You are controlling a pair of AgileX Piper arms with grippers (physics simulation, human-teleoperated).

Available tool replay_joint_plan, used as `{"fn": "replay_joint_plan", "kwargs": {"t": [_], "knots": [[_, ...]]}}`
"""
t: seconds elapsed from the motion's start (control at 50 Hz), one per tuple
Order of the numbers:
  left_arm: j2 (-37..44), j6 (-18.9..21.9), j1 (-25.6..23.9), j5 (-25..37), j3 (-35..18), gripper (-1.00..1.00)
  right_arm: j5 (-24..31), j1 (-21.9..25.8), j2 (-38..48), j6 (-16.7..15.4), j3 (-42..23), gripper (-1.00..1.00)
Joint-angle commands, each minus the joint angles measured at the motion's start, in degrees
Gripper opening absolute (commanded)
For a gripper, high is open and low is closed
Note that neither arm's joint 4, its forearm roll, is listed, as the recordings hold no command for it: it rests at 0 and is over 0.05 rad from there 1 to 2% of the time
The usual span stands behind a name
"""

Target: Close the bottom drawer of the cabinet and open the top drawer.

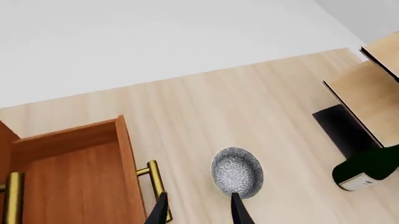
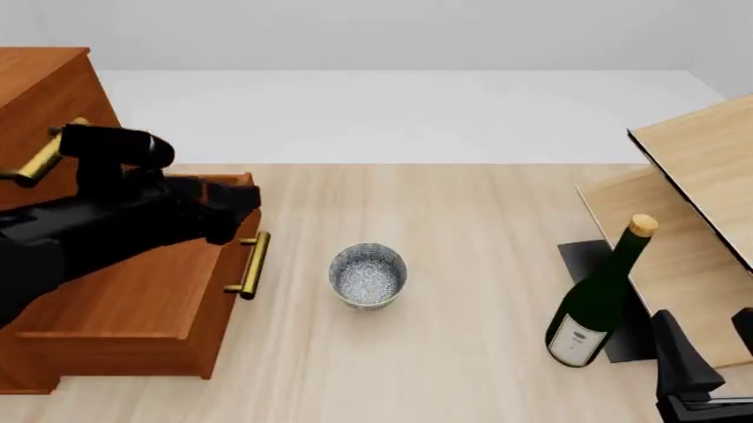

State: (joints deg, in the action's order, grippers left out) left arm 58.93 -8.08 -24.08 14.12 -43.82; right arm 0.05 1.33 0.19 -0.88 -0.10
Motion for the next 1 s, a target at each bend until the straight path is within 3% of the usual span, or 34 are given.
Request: {"fn": "replay_joint_plan", "kwargs": {"t": [0.02,0.06,0.12,0.16,0.22,0.26,0.3,0.32,0.36,0.48,0.52,0.84,1.0], "knots": [[3.46,-6.29,-3.67,1.96,0.15,1.0,0.15,0.15,-0.12,-0.08,0.02,1.0],[3.67,-8.03,-4.97,2.07,0.48,1.0,0.14,0.19,-0.12,-0.06,0.02,1.0],[3.74,-7.54,-4.99,2.48,0.17,1.0,0.15,0.2,-0.09,-0.08,0.02,1.0],[4.08,-11.91,-6.53,1.94,1.04,1.0,0.17,0.13,-0.03,-0.11,0.02,1.0],[5.42,-11.49,-6.37,2.06,1.16,1.0,0.08,0.18,0.1,-0.07,0.0,1.0],[5.51,-14.46,-7.72,1.39,2.07,1.0,-0.02,0.21,0.24,-0.08,0.0,1.0],[6.03,-13.8,-7.35,1.46,2.01,1.0,-0.18,0.2,0.42,-0.04,-0.01,1.0],[5.92,-15.97,-8.18,0.91,2.69,1.0,-0.28,0.19,0.53,-0.05,-0.01,1.0],[6.42,-15.08,-7.54,0.85,2.58,1.0,-0.51,0.21,0.79,-0.06,-0.01,1.0],[7.33,-18.41,-8.54,-0.14,3.76,1.0,-0.98,0.2,1.29,-0.02,-0.01,1.0],[7.92,-21.41,-9.6,-1.04,4.97,1.0,-1.11,0.22,1.43,0.02,-0.01,1.0],[10.4,-25.4,-10.8,-5.15,9.68,1.0,-0.58,0.26,0.91,0.23,-0.01,1.0],[11.29,-25.09,-10.03,-5.43,10.2,1.0,-0.46,0.3,0.82,0.17,0.0,1.0]]}}
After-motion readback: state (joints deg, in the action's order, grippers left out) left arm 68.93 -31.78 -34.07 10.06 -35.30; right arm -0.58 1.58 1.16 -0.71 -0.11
